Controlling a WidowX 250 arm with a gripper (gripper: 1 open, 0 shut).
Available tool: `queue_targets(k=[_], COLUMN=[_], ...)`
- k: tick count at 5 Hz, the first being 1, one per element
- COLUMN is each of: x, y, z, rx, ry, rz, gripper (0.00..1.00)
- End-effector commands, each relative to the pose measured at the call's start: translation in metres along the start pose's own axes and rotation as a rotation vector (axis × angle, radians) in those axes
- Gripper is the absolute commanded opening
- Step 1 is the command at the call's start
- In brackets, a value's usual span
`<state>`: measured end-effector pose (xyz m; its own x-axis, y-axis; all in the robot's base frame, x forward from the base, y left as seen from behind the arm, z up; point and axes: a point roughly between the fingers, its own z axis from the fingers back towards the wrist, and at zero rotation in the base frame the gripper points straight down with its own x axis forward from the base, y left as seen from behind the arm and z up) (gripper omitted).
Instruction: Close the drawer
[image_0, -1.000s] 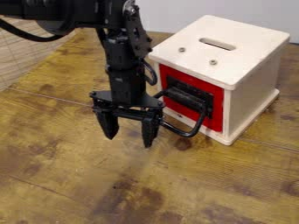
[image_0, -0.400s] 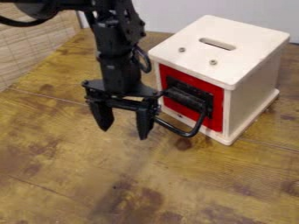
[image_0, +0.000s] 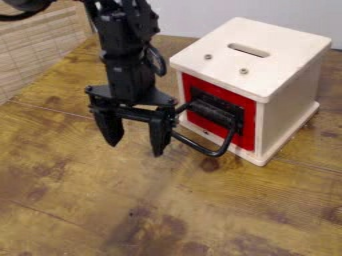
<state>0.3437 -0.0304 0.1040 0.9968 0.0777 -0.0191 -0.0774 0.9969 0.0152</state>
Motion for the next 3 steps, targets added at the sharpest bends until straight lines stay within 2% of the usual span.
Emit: queue_targets(k=[1, 3], x=[-0.008, -0.025], y=[-0.004, -0.012], z=[0.045, 0.055], rx=[-0.01, -0.013], ry=[-0.123, -0.138], rz=[-0.024, -0.038], gripper=[1.0, 1.0])
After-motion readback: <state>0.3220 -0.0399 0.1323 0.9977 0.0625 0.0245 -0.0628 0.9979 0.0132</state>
